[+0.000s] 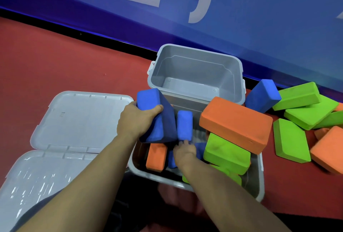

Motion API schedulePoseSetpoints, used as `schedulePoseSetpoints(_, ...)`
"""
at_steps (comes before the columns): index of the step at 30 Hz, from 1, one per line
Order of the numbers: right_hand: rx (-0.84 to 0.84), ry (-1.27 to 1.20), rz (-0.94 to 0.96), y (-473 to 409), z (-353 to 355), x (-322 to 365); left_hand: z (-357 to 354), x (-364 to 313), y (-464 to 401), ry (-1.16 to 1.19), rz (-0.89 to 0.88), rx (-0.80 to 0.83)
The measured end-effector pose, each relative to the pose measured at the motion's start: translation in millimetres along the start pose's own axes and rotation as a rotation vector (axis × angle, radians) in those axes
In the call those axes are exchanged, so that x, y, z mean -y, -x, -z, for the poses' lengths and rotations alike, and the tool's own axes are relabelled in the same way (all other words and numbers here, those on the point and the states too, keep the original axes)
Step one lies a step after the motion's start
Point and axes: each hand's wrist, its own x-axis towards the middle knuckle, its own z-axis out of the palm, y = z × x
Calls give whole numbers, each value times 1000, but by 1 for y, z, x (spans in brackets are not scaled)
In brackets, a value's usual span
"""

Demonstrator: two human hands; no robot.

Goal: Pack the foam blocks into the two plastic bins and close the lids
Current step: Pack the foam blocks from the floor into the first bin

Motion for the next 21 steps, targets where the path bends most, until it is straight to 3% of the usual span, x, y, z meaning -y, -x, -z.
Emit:
schedulePoseSetpoints(5,76,99,-132,-18,-3,16,-1,-5,-2,-4,3,-15)
schedulePoseSetpoints(9,88,6,-189,-28,-2,11,-6,-5,-5,68,-32,3)
schedulePoseSetpoints(15,181,-189,-211,-30,0,-1,-23,3,-8,507,124,98)
schedulePoseSetpoints(18,164,-369,-177,-30,-10,-11,-30,10,-7,788,283,146)
schedulePoseSetpoints(21,108,-467,-182,-26,-9,-23,-37,12,-15,884,366,139)
